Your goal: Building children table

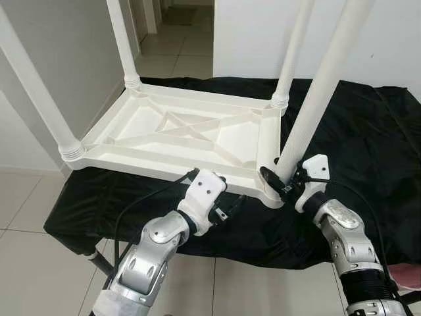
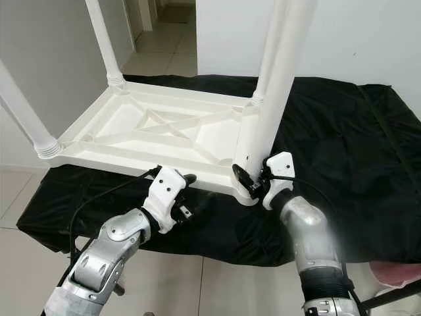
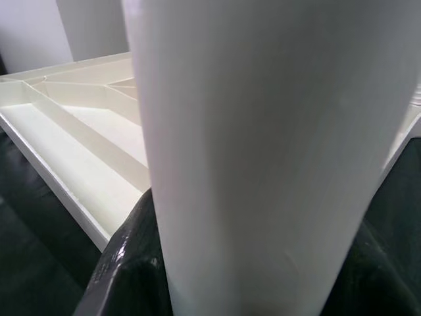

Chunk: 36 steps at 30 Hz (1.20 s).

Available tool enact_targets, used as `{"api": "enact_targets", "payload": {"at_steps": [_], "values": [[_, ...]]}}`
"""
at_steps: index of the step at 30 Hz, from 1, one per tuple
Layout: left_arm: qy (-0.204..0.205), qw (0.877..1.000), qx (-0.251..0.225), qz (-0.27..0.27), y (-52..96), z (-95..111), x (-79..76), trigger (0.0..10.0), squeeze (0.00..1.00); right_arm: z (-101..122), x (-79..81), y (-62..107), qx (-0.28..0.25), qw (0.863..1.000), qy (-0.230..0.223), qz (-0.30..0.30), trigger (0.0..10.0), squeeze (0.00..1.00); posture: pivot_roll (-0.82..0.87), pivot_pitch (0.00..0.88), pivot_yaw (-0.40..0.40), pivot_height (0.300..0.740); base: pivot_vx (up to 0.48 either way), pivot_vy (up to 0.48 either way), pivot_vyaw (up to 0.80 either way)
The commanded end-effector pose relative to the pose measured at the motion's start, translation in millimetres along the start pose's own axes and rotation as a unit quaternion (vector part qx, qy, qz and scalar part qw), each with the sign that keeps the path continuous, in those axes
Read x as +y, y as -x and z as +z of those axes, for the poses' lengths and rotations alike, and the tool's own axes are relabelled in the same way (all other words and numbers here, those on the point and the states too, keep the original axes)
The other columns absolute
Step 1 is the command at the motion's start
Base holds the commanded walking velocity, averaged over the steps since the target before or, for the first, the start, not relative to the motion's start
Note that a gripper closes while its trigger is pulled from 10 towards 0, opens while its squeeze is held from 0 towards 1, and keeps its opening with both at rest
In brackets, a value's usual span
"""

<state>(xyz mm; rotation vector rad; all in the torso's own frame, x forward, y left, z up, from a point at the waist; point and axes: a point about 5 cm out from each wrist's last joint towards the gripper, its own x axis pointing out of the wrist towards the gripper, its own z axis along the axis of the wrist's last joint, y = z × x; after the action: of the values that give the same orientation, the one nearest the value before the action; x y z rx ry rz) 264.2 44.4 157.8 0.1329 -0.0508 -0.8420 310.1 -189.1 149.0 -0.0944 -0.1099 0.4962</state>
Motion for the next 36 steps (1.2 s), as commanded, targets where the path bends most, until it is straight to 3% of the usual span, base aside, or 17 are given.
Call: {"api": "enact_targets", "payload": {"at_steps": [1,11,16,17,21,25,31,32,35,36], "values": [[0.002,1.0,0.012,0.015,1.9,-4.2,1.2,10.0,0.0,-14.5,4.1,3.4,0.024,0.999,-0.037,-0.015,10.0,0.0,-0.03,0.053,0.061,0.74,0.0,0.0,0.0],[0.002,1.0,0.013,0.009,2.3,-6.1,-3.9,10.0,0.0,-19.1,24.8,-1.7,0.035,0.989,-0.069,-0.126,10.0,0.0,-0.02,0.031,0.042,0.74,0.0,0.0,0.0],[0.003,1.0,0.013,0.009,2.1,-6.5,-4.5,10.0,0.0,-18.5,30.9,-4.2,0.038,0.979,-0.071,-0.187,10.0,0.0,-0.02,0.029,0.037,0.74,0.0,0.0,0.0],[0.003,1.0,0.013,0.012,2.2,-6.7,-4.0,10.0,0.0,-18.4,37.0,-6.1,0.039,0.969,-0.077,-0.231,10.0,0.0,-0.02,0.031,0.038,0.74,0.0,0.0,0.0],[0.002,1.0,0.013,0.014,2.3,-6.7,-3.7,10.0,0.0,-17.6,39.8,-6.8,0.036,0.965,-0.081,-0.248,10.0,0.0,-0.02,0.031,0.038,0.74,0.0,0.0,0.0],[0.006,1.0,0.01,0.019,2.5,-6.6,-4.7,10.0,0.0,-13.7,54.5,-12.1,0.023,0.948,-0.098,-0.301,10.0,0.0,-0.02,0.034,0.037,0.74,0.0,0.0,0.0],[0.005,1.0,0.013,0.017,3.9,-7.1,-5.3,10.0,0.0,-6.0,56.0,-15.1,0.005,0.947,-0.099,-0.305,10.0,0.0,-0.02,0.039,0.047,0.74,0.0,0.0,0.0],[0.003,1.0,0.013,0.013,3.0,-6.7,-4.5,10.0,0.0,-3.5,56.1,-15.6,-0.001,0.949,-0.094,-0.3,10.0,0.31,-0.02,0.039,0.051,0.74,0.0,0.0,0.0],[0.002,1.0,0.012,0.011,1.9,-6.0,-3.7,10.0,0.0,-2.2,56.2,-15.9,-0.005,0.951,-0.095,-0.295,10.0,0.31,-0.02,0.039,0.051,0.74,0.0,0.0,0.0],[0.003,1.0,0.011,0.013,1.3,-5.1,-2.7,10.0,0.0,-0.9,55.9,-15.1,-0.011,0.951,-0.097,-0.294,10.0,1.0,-0.03,0.044,0.054,0.74,0.0,0.0,0.0]]}}
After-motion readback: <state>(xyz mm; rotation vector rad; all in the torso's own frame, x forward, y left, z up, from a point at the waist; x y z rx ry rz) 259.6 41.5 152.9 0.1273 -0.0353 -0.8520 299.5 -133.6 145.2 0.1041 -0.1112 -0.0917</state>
